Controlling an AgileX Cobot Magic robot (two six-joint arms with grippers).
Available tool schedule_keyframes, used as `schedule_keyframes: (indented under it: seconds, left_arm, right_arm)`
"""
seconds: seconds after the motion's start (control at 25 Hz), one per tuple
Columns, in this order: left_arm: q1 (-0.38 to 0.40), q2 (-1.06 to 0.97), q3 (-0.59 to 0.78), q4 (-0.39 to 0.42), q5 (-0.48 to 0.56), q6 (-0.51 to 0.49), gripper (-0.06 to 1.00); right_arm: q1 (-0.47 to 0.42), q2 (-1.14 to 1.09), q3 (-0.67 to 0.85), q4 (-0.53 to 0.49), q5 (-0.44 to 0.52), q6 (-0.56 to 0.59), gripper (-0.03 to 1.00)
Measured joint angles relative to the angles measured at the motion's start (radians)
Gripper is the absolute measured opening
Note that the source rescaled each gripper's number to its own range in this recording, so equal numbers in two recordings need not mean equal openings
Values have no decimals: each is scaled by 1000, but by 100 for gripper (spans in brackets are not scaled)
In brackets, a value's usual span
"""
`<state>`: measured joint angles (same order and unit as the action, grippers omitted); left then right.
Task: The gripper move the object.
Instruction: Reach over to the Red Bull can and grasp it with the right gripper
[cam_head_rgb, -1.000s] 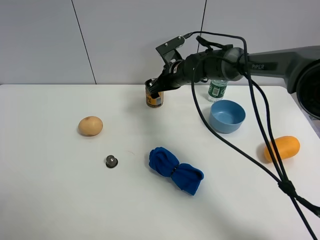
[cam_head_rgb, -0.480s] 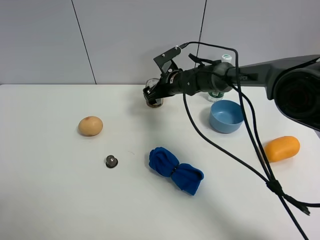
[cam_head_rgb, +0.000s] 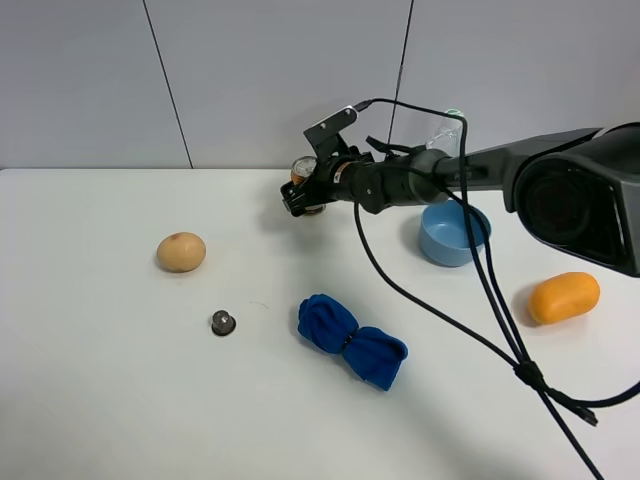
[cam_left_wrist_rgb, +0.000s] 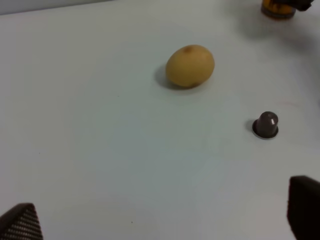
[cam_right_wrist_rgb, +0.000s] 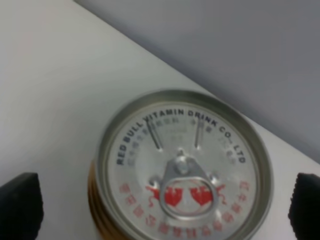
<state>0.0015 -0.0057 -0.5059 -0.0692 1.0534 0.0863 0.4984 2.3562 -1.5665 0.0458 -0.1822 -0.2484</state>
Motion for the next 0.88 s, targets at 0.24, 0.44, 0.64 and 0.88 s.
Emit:
schedule_keyframes:
  seconds: [0.24, 0.44, 0.64, 0.88]
  left_arm:
    - [0, 0, 0, 0, 0, 0, 100]
    - [0, 0, 0, 0, 0, 0, 100]
    - [0, 0, 0, 0, 0, 0, 100]
    - [0, 0, 0, 0, 0, 0, 100]
  right_arm:
    - [0, 33, -15, 0, -57, 12, 100]
    - [0, 99, -87, 0, -59, 27, 100]
    - [2, 115, -108, 0, -83, 42, 100]
    - [12, 131, -110, 0, -105, 61, 100]
